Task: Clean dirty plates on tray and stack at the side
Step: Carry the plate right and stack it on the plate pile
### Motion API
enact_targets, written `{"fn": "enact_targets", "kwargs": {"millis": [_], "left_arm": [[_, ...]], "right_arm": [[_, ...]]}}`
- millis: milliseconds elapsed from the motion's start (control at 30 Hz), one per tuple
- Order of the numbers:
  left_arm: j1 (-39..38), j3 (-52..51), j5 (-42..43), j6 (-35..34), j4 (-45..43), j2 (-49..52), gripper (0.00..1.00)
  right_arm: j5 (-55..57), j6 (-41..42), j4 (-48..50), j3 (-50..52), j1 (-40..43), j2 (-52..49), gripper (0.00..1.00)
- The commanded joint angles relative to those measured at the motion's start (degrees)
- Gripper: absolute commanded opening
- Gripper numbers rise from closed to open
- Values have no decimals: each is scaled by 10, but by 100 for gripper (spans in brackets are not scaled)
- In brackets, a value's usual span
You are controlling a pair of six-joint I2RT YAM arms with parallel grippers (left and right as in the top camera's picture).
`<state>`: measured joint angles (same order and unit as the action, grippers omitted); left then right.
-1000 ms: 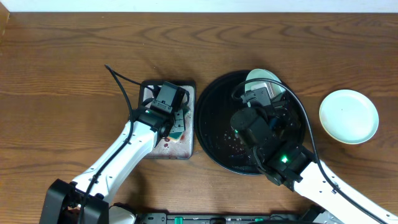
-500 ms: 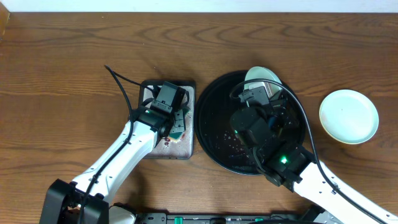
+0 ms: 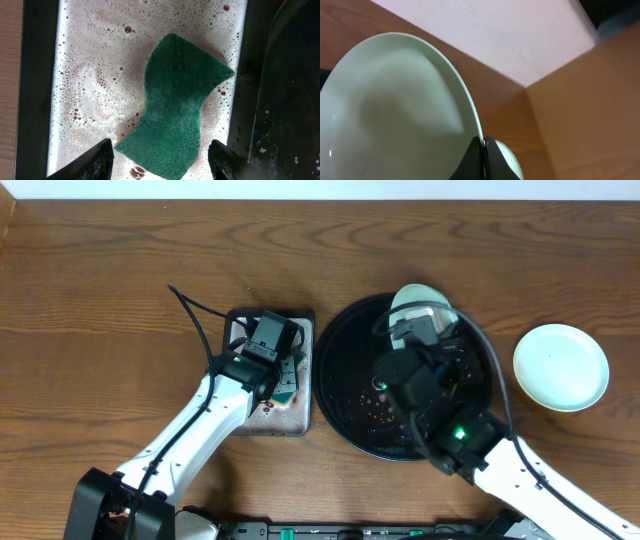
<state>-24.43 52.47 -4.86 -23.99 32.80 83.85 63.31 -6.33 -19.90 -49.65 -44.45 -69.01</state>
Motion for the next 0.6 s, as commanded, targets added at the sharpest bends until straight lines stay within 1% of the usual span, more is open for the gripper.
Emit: {"fn": "enact_targets", "kwargs": {"millis": [0, 133, 233, 267, 400, 433, 567], "left_arm": [[4, -5, -3, -3, 2, 2, 62], [4, -5, -3, -3, 3, 2, 62], [4, -5, -3, -3, 4, 2, 62], [4, -5, -3, -3, 4, 2, 62], [4, -5, -3, -3, 4, 2, 62], [4, -5, -3, -3, 4, 2, 62], [4, -5, -3, -3, 4, 2, 62]], "right_arm": [[-94, 116, -16, -7, 63, 7, 1], [-283, 236, -58, -7, 188, 7, 1], [-427, 277, -81, -7, 293, 2, 1], [-490, 294, -93, -7, 352, -4, 1], [-574, 331, -125, -7, 484, -20, 1], [-589, 344, -136, -7, 540, -29, 1], [-630, 362, -140, -7, 647, -52, 1]]}}
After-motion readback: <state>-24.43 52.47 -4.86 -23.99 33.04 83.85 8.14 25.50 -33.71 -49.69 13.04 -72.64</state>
